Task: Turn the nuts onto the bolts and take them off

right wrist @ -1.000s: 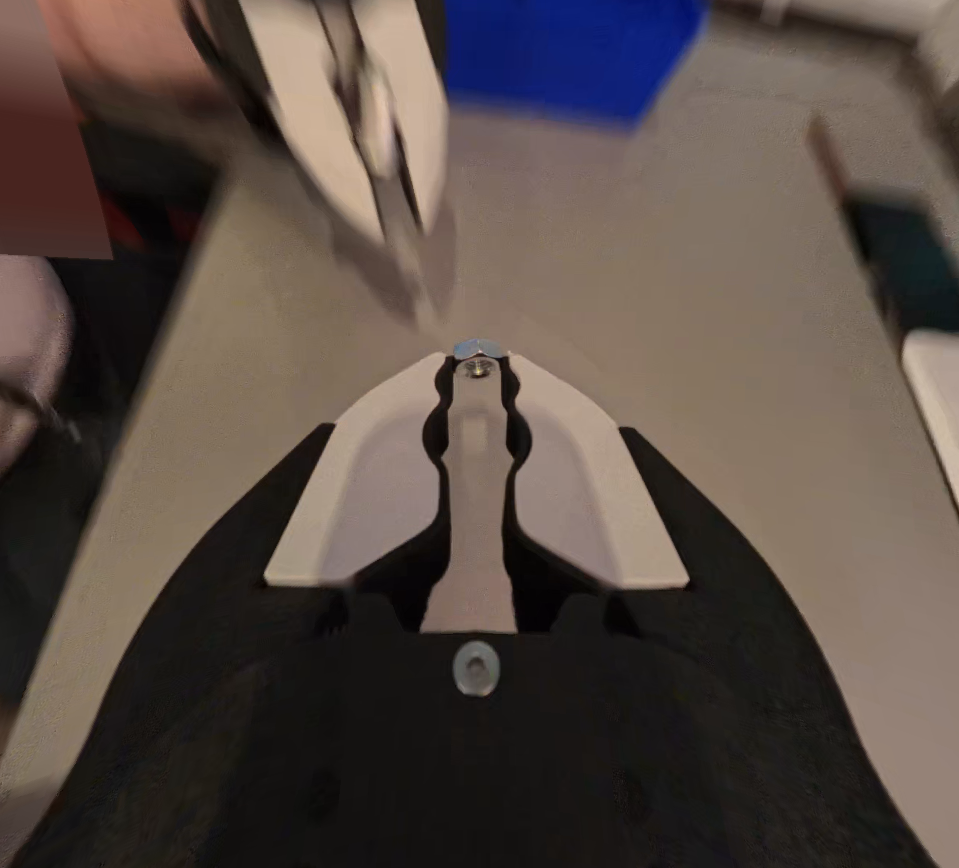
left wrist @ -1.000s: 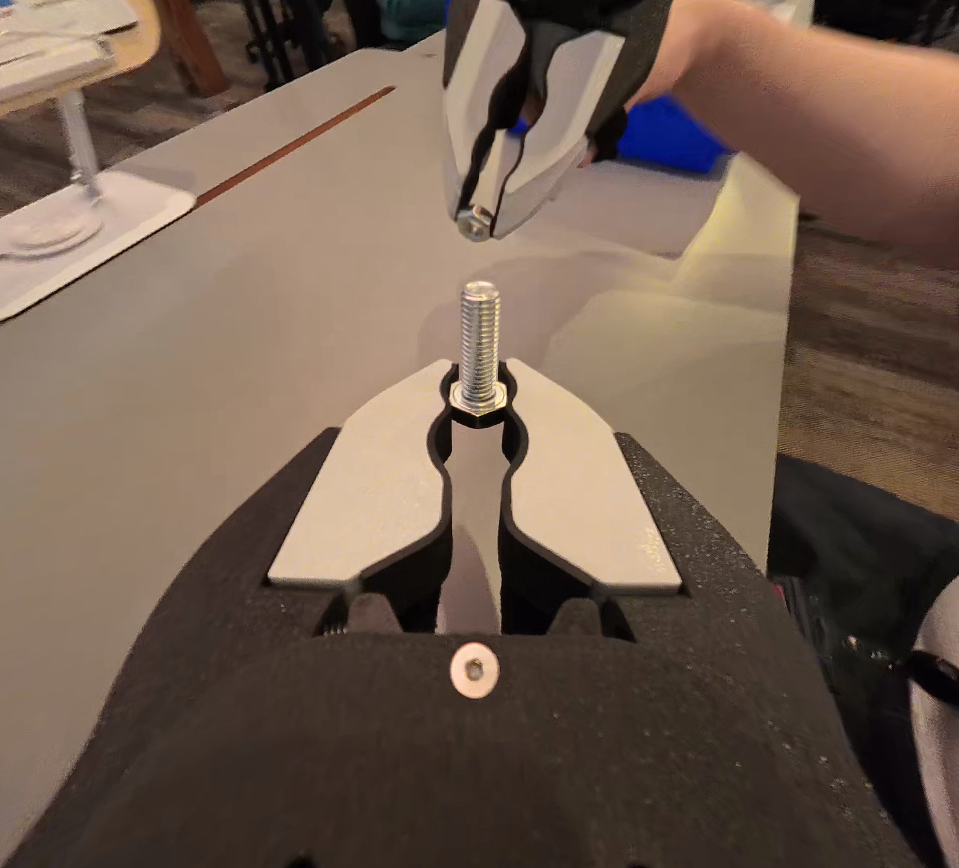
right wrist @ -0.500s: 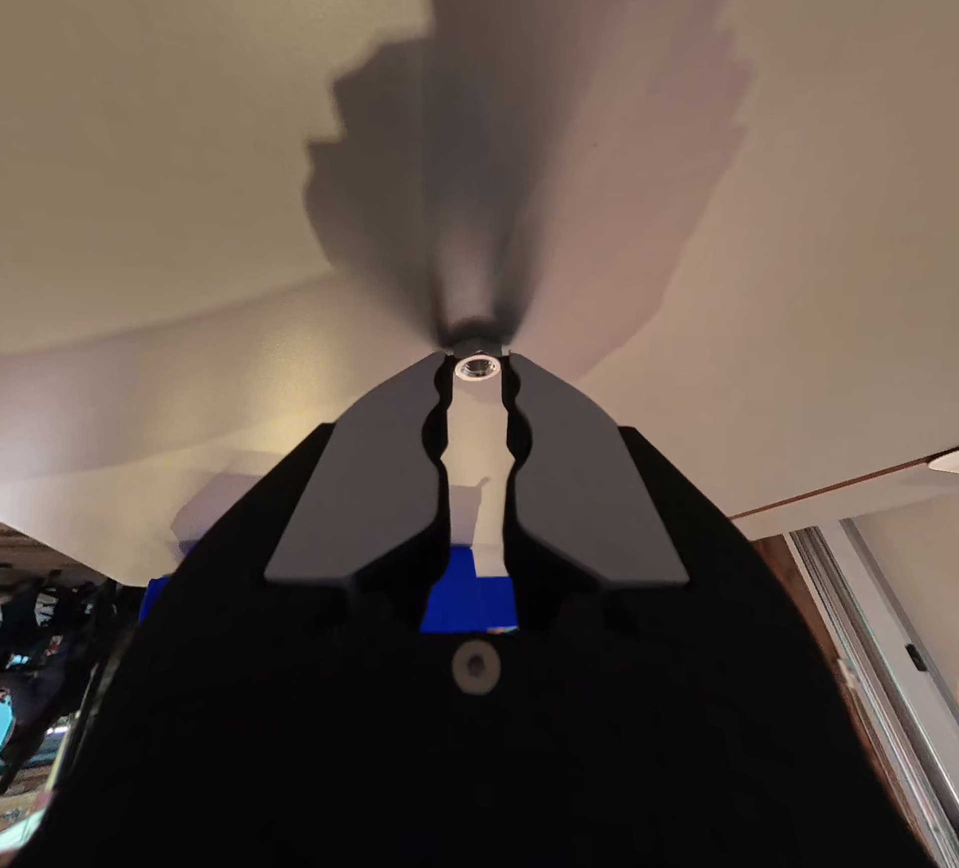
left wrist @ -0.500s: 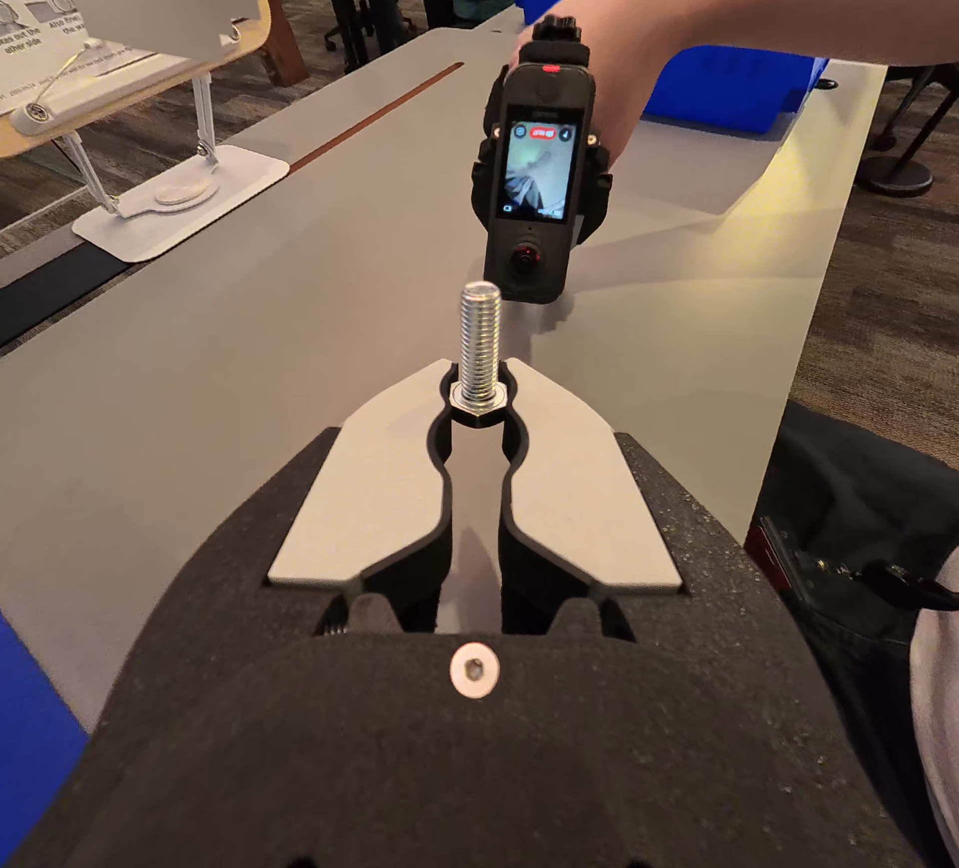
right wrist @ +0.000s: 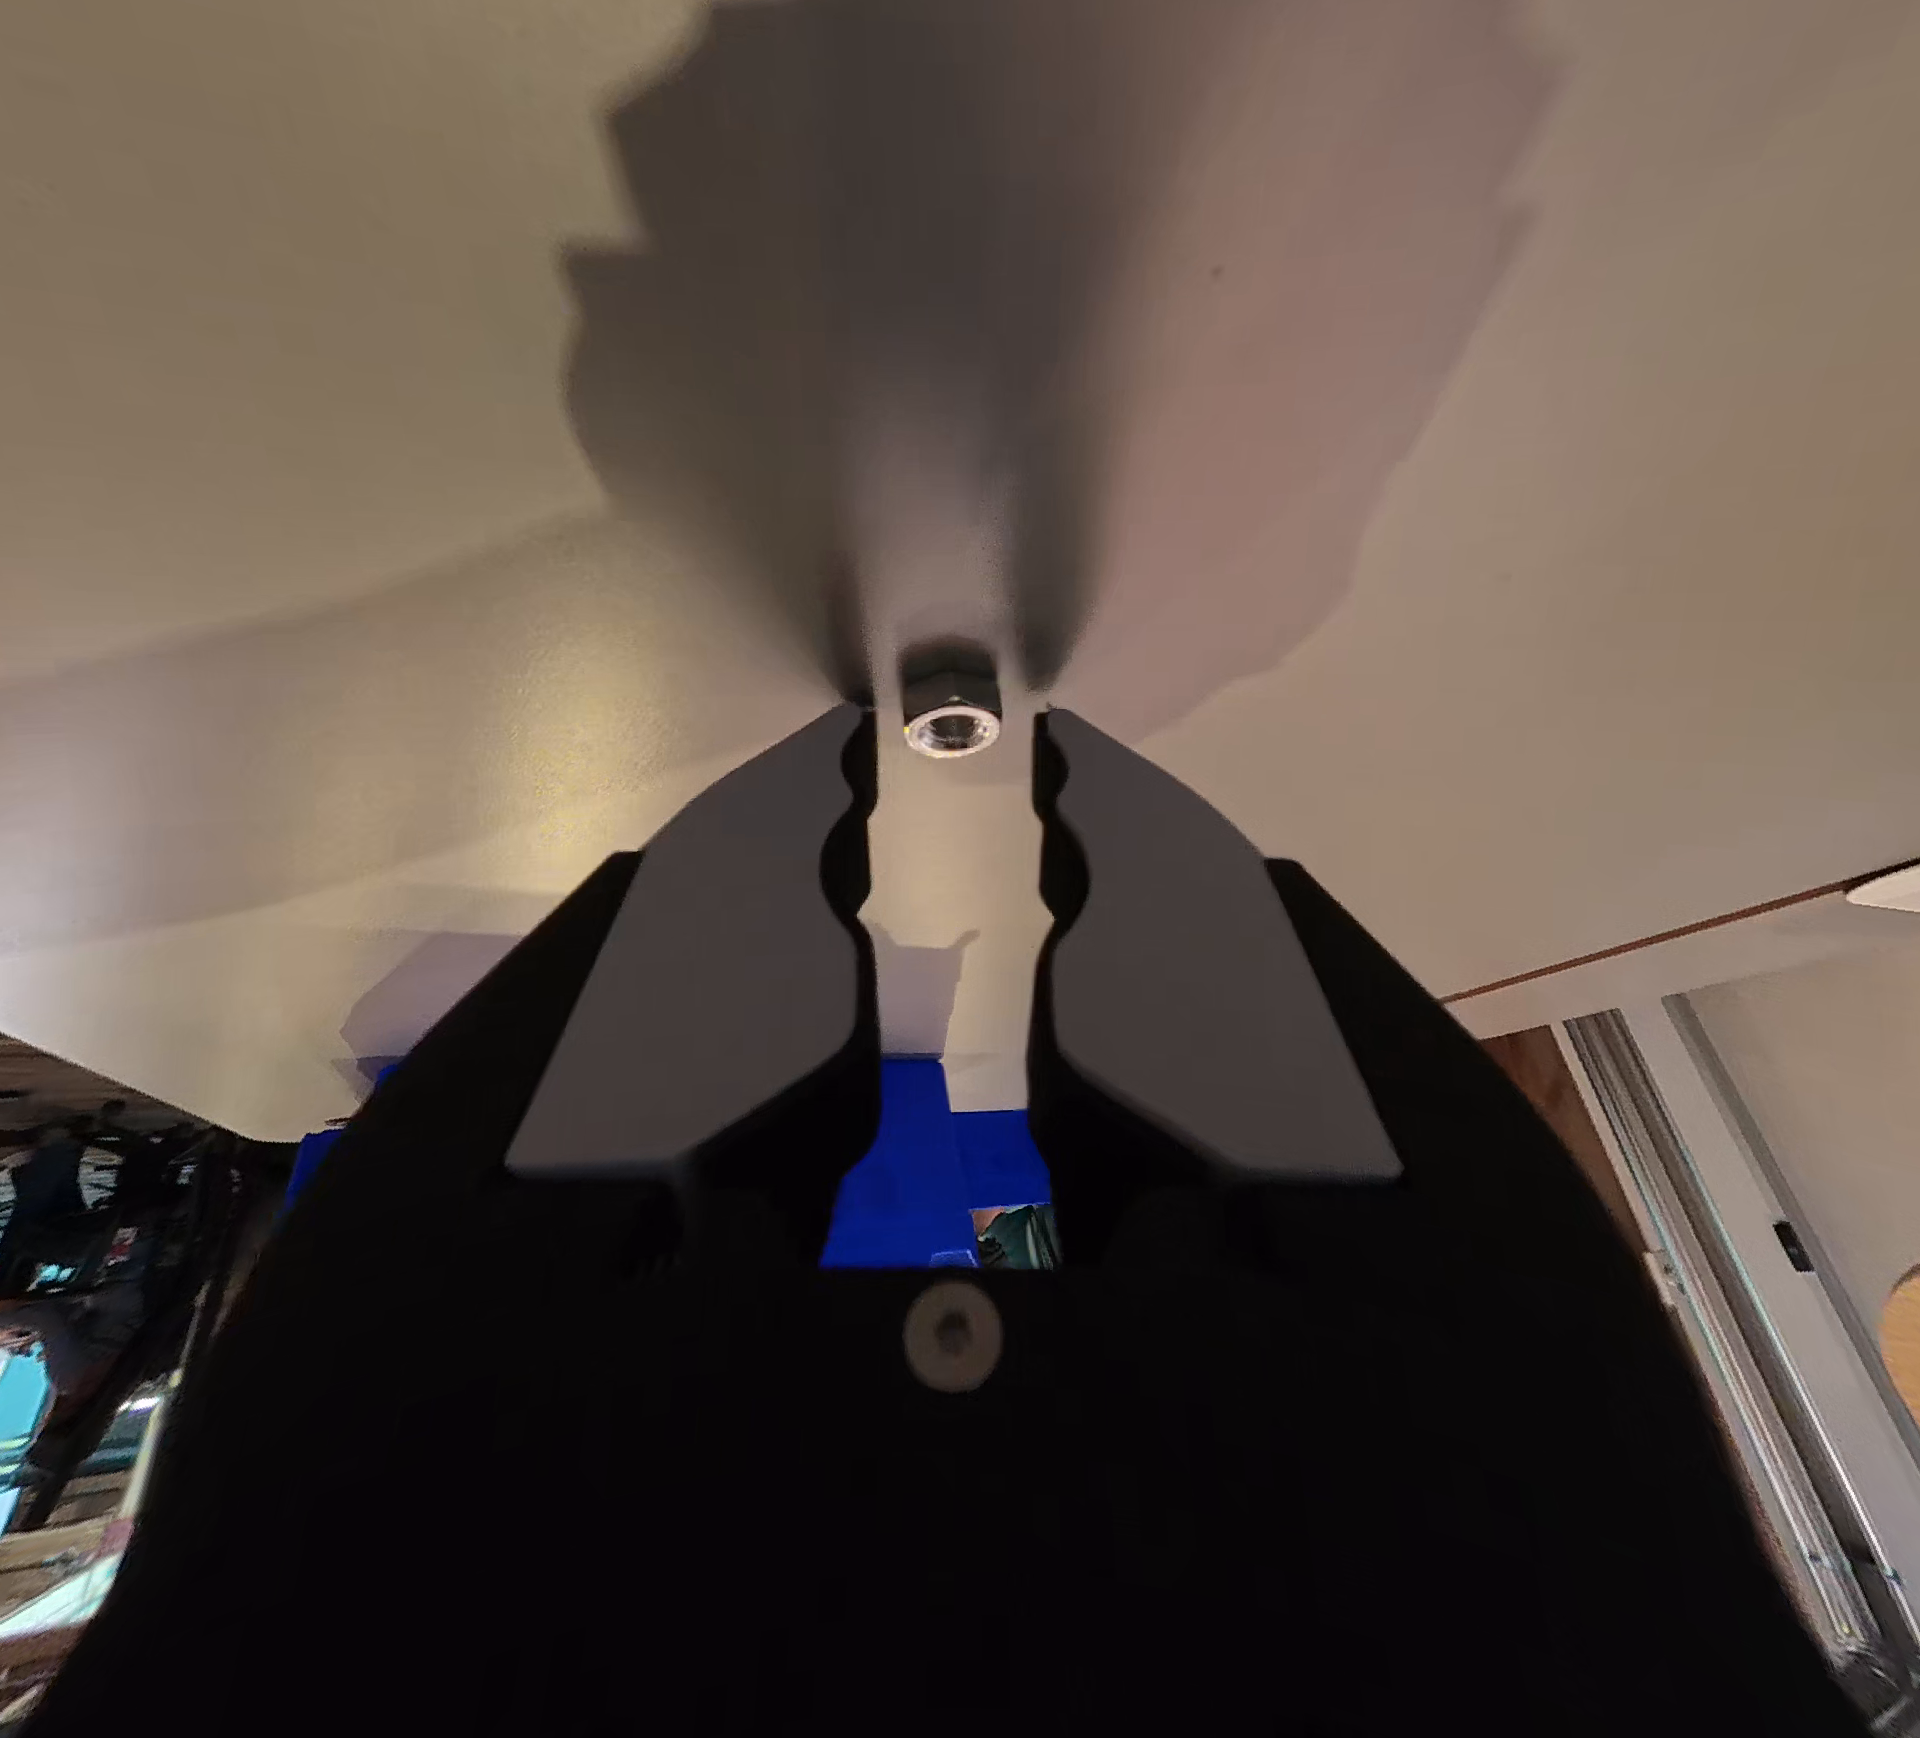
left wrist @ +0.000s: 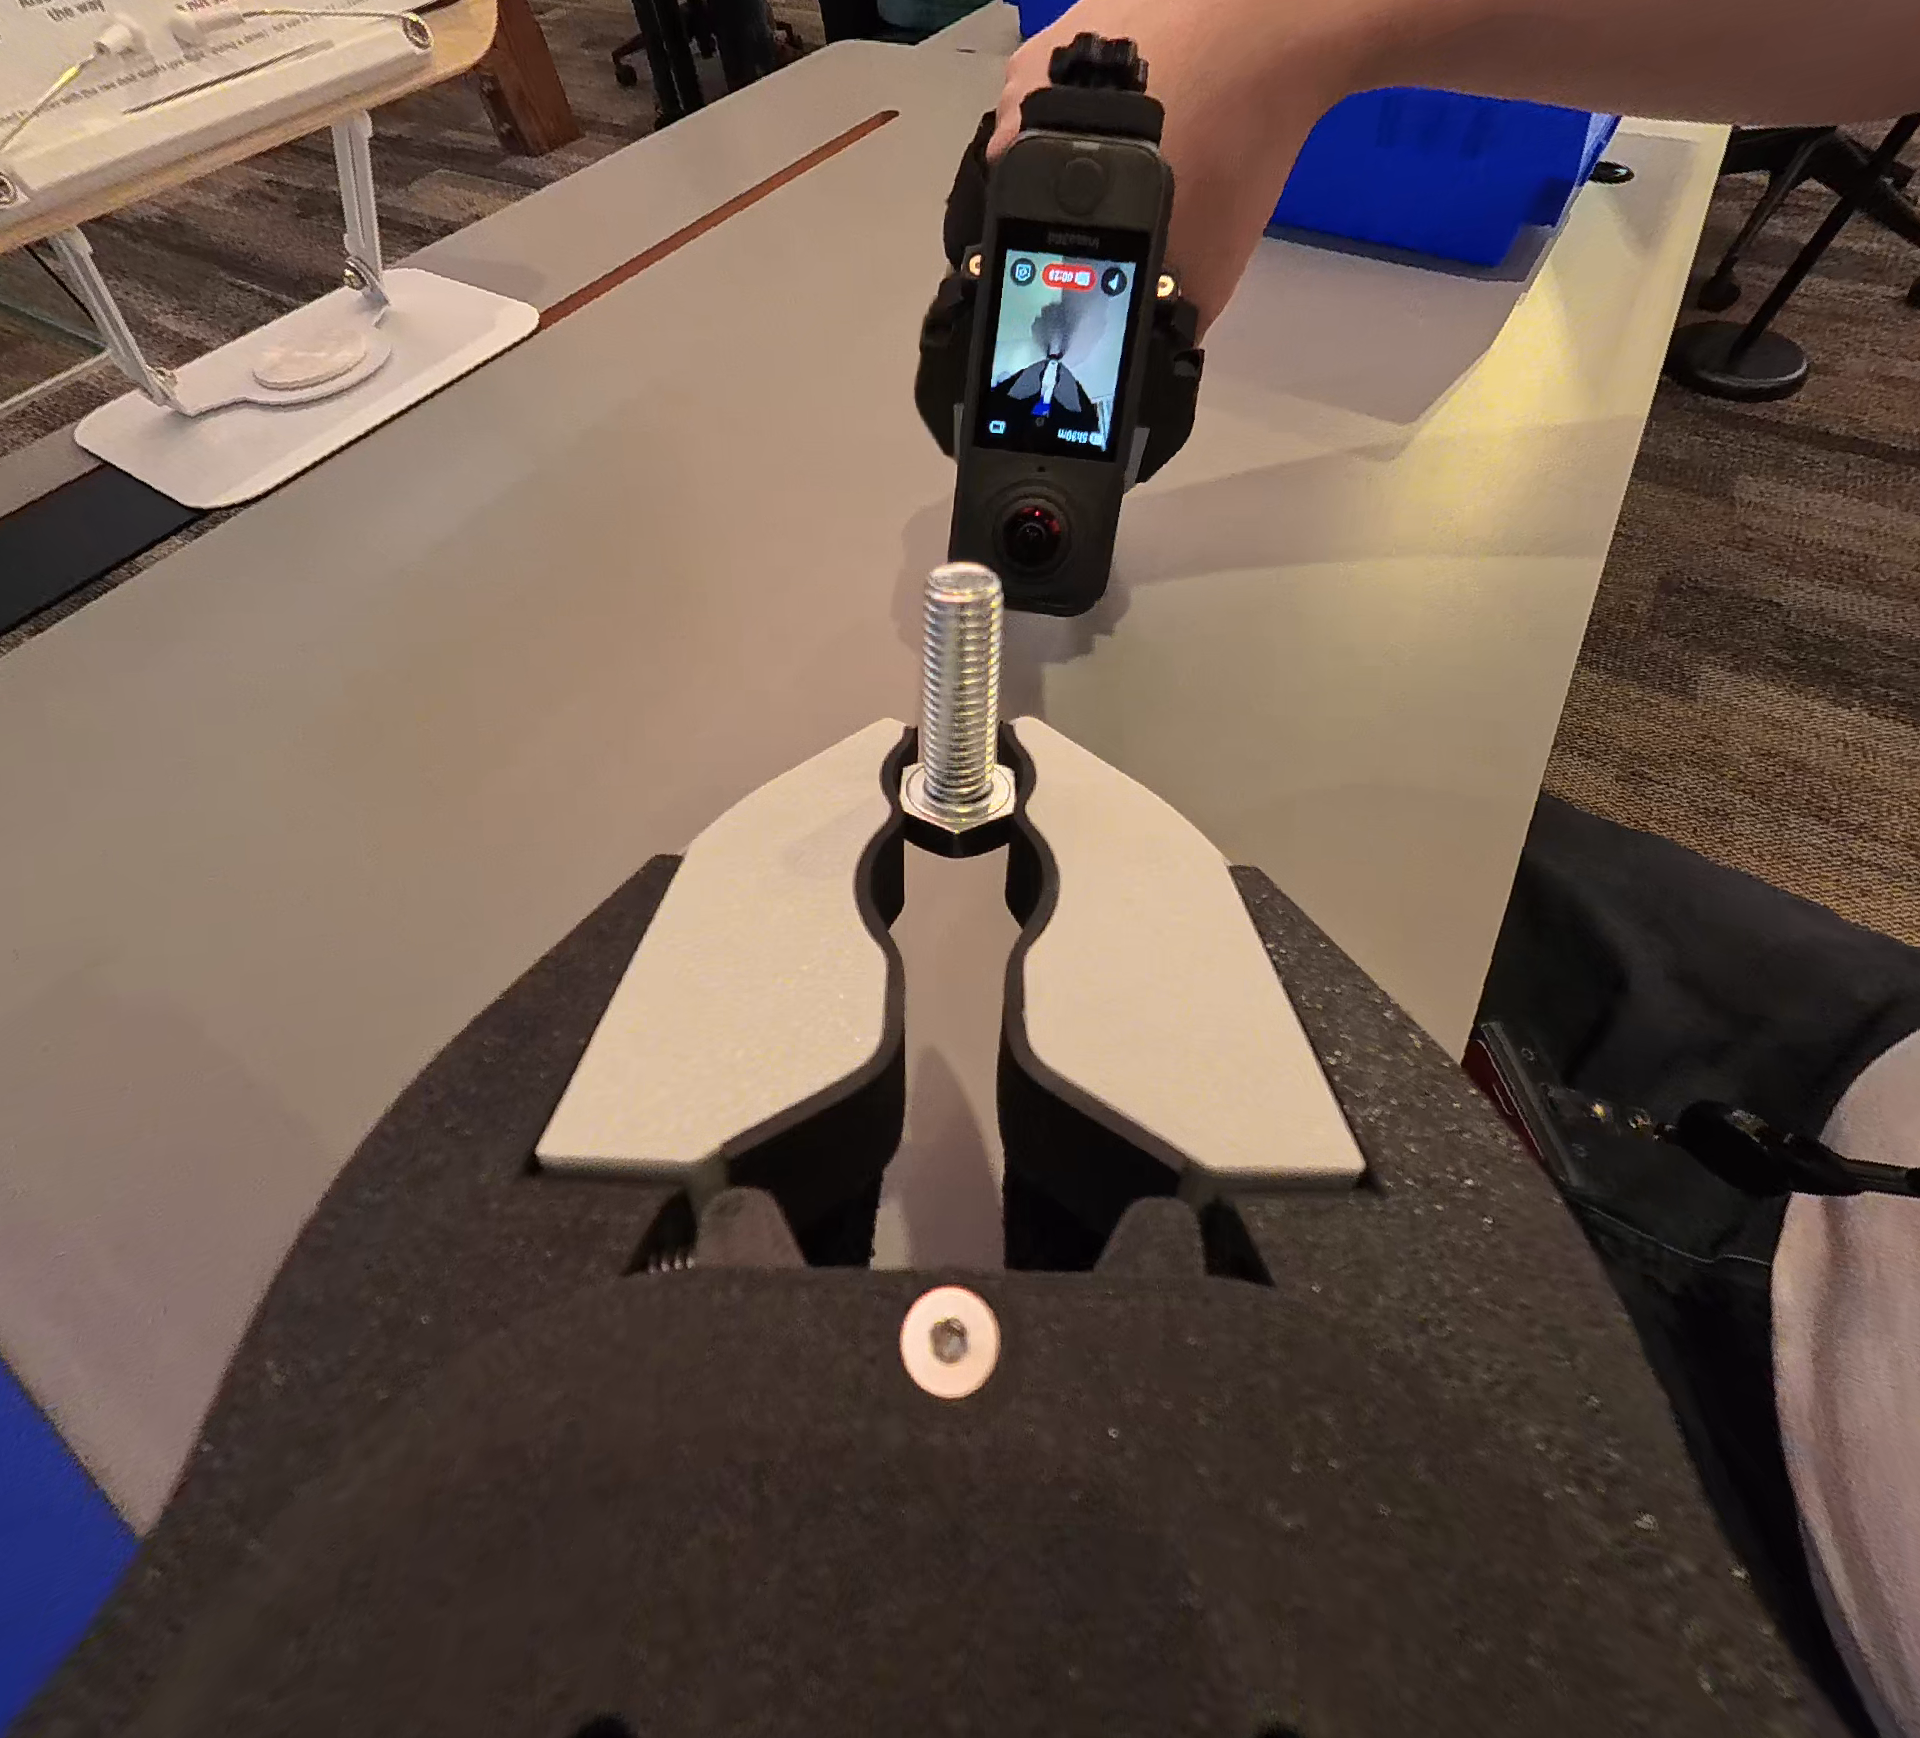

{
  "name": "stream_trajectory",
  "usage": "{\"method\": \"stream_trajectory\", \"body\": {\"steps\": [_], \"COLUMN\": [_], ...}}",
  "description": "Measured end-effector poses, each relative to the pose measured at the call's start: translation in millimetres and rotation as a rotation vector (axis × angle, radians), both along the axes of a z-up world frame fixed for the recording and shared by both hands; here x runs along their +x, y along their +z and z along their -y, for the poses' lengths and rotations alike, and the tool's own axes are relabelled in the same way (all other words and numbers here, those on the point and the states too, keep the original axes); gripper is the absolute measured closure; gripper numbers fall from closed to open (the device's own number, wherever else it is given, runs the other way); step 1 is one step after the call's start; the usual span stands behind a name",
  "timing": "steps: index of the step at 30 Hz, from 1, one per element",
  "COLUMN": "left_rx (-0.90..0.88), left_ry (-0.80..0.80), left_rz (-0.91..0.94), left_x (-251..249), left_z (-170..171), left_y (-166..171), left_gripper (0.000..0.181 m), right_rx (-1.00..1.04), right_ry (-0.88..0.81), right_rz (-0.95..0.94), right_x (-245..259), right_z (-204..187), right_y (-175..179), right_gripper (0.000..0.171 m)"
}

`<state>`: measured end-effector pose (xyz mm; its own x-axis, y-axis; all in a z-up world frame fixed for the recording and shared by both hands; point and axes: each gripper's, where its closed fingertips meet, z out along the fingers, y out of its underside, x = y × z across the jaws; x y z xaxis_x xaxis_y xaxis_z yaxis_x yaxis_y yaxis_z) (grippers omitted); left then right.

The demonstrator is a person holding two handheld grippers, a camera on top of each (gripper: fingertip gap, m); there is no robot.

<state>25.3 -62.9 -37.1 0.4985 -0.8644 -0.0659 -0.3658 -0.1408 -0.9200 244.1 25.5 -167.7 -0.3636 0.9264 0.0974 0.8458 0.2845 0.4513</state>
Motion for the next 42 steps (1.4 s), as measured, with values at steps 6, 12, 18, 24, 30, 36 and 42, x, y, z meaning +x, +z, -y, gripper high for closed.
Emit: {"method": "stream_trajectory", "body": {"steps": [6,12,18,24,30,36,42], "left_rx": [0.004,-0.018,-0.018,-0.015,-0.014,-0.017,-0.051], "left_ry": [-0.011,-0.027,-0.064,-0.067,-0.065,-0.064,-0.241], "left_rz": [0.01,0.053,0.04,0.033,0.027,0.033,0.057], "left_x": [0,3,16,20,20,24,81], "left_z": [8,15,20,24,22,12,-35], "left_y": [2,5,7,7,8,4,27], "left_gripper": [0.167,0.167,0.167,0.167,0.167,0.167,0.167], "right_rx": [-0.021,-0.038,0.077,0.064,0.076,0.053,-0.123], "right_ry": [-0.171,-0.603,-0.541,-0.696,-0.742,-0.735,-0.41], "right_rz": [-0.419,-1.311,-1.237,-1.334,-1.313,-1.312,-1.598], "right_x": [-8,-7,-1,-11,-12,-15,-74], "right_z": [8,3,9,-1,2,4,11], "right_y": [26,42,10,12,1,4,174], "right_gripper": [0.138,0.139,0.137,0.138,0.144,0.154,0.154]}}
